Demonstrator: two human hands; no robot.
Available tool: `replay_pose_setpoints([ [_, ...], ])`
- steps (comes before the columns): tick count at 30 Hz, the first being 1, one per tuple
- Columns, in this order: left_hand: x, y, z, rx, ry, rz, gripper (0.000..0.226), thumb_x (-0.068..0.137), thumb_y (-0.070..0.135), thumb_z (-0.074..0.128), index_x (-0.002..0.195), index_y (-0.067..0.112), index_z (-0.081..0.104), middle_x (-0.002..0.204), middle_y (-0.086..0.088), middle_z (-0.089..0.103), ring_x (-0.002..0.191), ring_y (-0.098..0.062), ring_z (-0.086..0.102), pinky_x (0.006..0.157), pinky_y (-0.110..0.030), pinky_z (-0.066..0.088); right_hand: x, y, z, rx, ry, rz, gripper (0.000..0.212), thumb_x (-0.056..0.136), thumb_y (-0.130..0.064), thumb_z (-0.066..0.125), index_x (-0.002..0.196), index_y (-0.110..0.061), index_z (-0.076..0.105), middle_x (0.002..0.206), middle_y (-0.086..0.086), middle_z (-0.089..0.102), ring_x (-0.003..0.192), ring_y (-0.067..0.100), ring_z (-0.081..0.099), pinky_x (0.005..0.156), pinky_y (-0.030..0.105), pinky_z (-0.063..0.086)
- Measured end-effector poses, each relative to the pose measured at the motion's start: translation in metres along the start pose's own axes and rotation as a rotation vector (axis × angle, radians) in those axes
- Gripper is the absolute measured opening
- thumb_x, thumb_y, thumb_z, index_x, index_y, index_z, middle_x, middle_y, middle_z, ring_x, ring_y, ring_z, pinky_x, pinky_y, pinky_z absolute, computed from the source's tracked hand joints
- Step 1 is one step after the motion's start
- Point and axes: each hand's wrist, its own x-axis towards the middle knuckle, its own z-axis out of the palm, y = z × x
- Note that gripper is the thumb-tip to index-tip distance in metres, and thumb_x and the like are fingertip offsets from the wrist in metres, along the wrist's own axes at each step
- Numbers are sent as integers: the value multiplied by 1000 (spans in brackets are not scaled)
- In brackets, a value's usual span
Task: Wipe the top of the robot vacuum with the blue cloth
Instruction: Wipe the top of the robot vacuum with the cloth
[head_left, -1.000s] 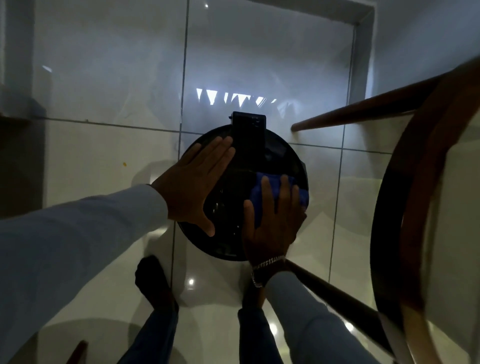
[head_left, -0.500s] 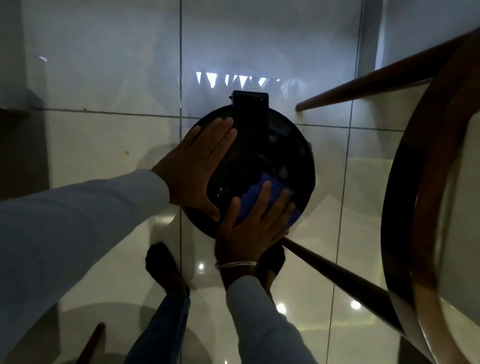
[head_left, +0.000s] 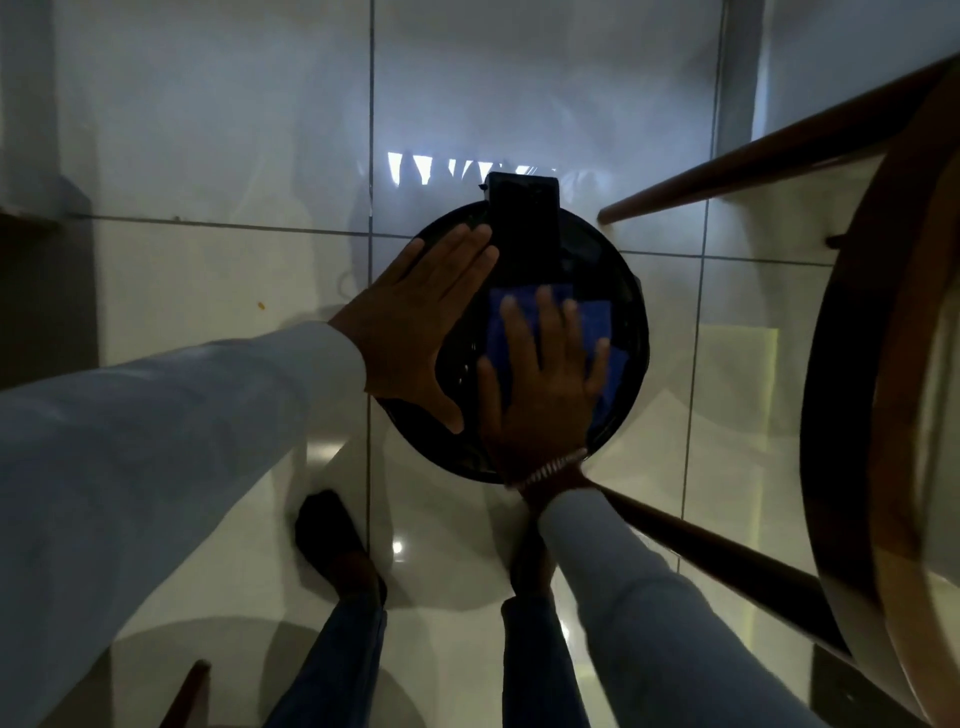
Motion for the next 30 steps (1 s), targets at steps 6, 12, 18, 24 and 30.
replay_pose_setpoints([
  [6,0,-3,6,25,14,5,150,42,98,48,149,14,-14,161,-9,-15,148,-26,-16,121,-48,-2,-8,20,-3,7,68,154,56,87,-47,45,139,-26,38,151,9,36,143,31,24,113,62,20],
  [12,-1,-2,7,-5,32,10,147,45,95,52,150,13,-11,162,-10,-11,148,-25,-15,121,-45,-4,18,-21,10,49,129,272,58,89,-49,43,142,-31,30,156,7,28,145,30,18,116,59,8],
  [18,-1,-1,5,-19,35,21,148,44,96,50,149,15,-15,161,-8,-16,147,-24,-18,121,-47,-3,-29,23,4,-10,72,-261,55,88,-48,47,138,-26,41,149,9,40,142,28,27,112,64,19],
  [24,0,-1,18,-40,108,44,146,45,97,47,150,12,-10,162,-8,-12,148,-22,-17,121,-44,-6,11,-9,14,47,253,320,53,88,-49,42,139,-33,36,153,3,34,144,26,22,115,61,14],
  [30,-4,-3,19,-107,185,75,135,56,89,49,150,8,-4,162,-13,-3,149,-23,-10,122,-48,2,2,-18,10,95,91,-67,56,89,-54,37,140,-32,33,154,3,33,144,23,21,116,58,12],
])
